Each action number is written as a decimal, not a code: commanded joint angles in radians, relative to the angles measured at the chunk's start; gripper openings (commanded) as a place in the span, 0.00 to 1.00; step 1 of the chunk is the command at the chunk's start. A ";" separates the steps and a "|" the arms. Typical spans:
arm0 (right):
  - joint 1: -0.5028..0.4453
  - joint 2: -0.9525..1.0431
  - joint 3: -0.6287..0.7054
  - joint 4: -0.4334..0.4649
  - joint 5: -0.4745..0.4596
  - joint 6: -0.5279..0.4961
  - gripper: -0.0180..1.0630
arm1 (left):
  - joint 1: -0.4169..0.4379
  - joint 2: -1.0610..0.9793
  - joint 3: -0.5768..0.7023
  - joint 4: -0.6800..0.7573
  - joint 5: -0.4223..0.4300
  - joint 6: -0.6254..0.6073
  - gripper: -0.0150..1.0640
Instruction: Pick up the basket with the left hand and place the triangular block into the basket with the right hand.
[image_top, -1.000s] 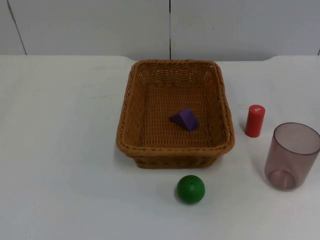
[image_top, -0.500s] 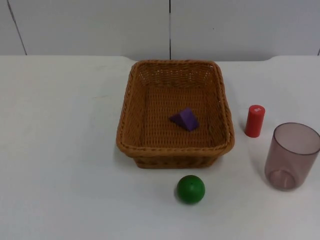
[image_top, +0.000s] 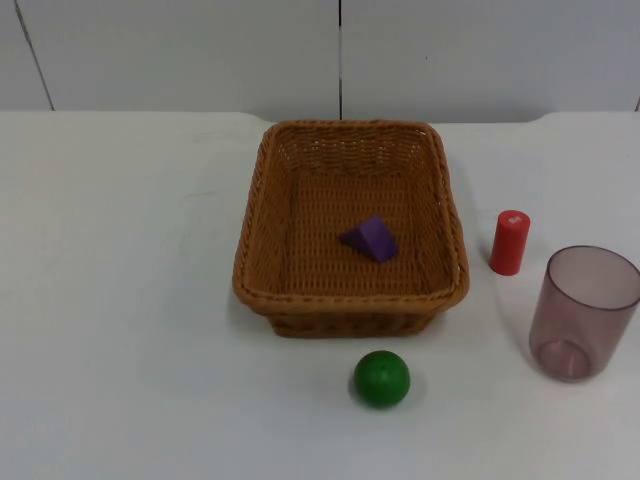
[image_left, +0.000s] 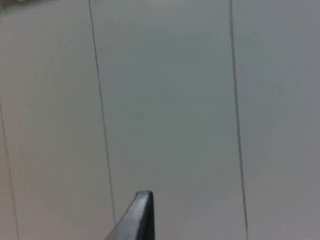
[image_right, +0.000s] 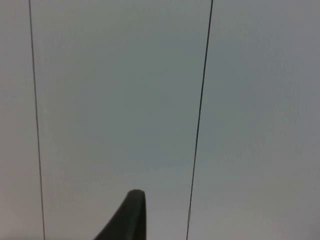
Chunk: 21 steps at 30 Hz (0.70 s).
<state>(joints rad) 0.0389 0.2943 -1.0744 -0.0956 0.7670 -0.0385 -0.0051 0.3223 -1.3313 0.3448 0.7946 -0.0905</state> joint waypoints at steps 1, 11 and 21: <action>-0.006 -0.029 -0.001 0.013 0.007 -0.011 0.99 | 0.007 -0.029 0.002 -0.083 -0.022 0.082 0.99; -0.006 -0.240 -0.001 0.067 0.046 -0.093 0.99 | 0.007 -0.150 0.077 -0.365 0.089 0.194 0.99; -0.006 -0.294 -0.009 0.158 0.269 -0.177 0.99 | 0.007 -0.322 0.239 -0.416 0.187 0.210 0.99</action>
<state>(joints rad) 0.0389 -0.0013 -1.0781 0.0110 1.0075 -0.1660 0.0000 -0.0012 -1.1115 -0.0488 0.9173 0.1136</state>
